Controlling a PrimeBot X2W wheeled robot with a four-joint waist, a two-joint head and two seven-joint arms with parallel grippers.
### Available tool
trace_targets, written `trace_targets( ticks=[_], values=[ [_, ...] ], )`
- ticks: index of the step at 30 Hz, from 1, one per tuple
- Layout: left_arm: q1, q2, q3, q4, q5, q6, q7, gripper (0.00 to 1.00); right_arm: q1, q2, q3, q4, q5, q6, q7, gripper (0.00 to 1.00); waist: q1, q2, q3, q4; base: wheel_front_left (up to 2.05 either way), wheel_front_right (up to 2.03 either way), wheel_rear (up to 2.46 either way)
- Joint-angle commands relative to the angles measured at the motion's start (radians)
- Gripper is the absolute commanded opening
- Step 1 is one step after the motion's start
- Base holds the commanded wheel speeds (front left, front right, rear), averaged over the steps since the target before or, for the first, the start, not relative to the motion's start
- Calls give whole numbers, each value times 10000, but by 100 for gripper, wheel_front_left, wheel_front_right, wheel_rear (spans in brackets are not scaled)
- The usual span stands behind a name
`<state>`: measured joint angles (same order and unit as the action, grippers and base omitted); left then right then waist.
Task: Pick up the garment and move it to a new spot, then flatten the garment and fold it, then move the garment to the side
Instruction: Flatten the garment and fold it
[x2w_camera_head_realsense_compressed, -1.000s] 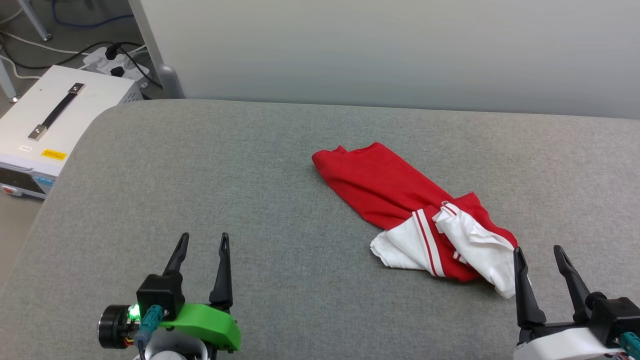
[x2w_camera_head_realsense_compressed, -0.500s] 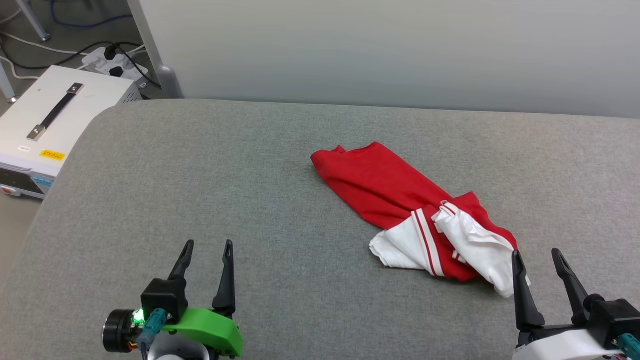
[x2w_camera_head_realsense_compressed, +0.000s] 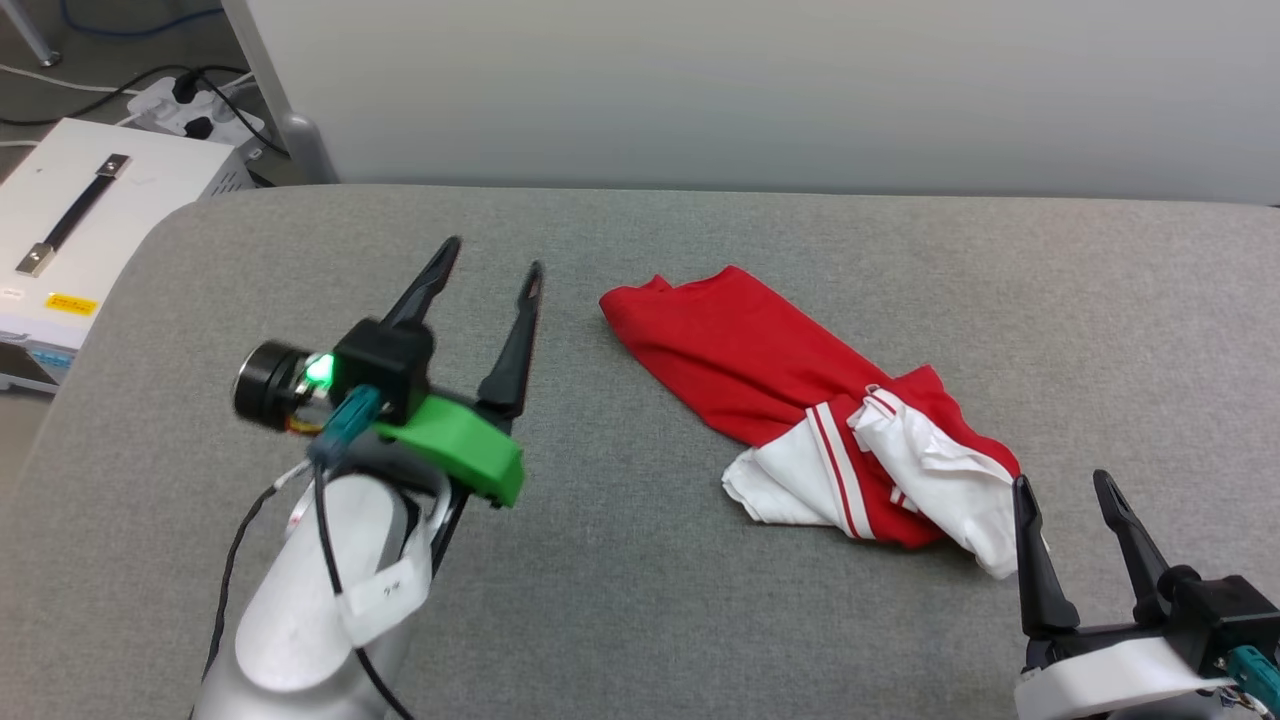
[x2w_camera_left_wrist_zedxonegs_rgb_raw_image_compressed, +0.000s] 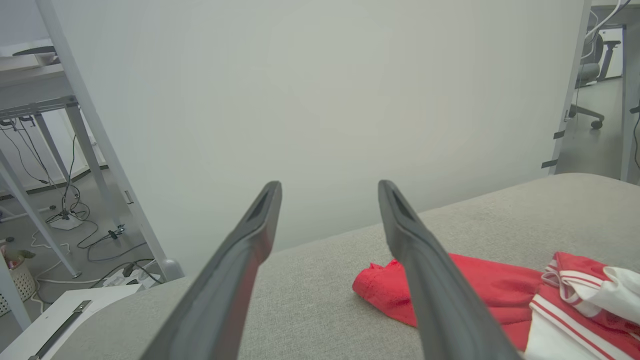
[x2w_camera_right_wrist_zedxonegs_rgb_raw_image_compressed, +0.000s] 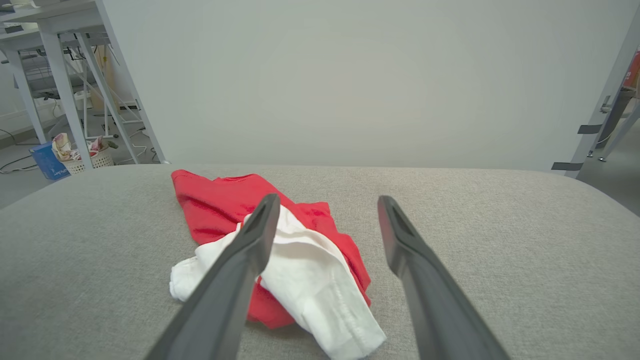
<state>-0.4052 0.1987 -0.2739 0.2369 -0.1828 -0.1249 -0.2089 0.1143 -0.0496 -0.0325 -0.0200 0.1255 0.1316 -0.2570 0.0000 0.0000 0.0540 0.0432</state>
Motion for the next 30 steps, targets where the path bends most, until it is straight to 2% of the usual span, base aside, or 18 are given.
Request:
trace_targets(
  ticks=[1, 8, 15, 19, 24, 30],
  values=[
    [-587, 185, -562, 34, -368, -49, 296, 100, -241, -18, 31, -72, -84, -9, -47, 100, 0, 0, 202, -181, 0, 0, 0],
    [-3119, 1163, -3607, 130, -2828, -55, 2772, 100, -682, -92, 146, -154, -58, -9, -47, 100, 0, 0, 802, -573, 0, 0, 0],
    [-4870, 1790, -6369, 234, -5172, -56, 5625, 100, -1110, -79, 245, -212, -33, -9, -48, 100, 0, 0, 1422, -1000, 0, 0, 0],
    [-5548, 2068, -7586, 265, -6308, -56, 6926, 100, -1395, -63, 289, -268, -10, -9, -48, 100, 0, 0, 1872, -1229, 0, 0, 0],
    [-6128, 2226, -8823, 358, -7188, -57, 7933, 100, -1810, -45, 346, -323, 15, -9, -48, 100, 0, 0, 2464, -1504, 0, 0, 0],
    [-6484, 2092, -9752, 709, -7487, -57, 8161, 100, -2268, -28, 426, -359, 47, -9, -48, 100, 0, 0, 3149, -1789, 0, 0, 0]
  ],
)
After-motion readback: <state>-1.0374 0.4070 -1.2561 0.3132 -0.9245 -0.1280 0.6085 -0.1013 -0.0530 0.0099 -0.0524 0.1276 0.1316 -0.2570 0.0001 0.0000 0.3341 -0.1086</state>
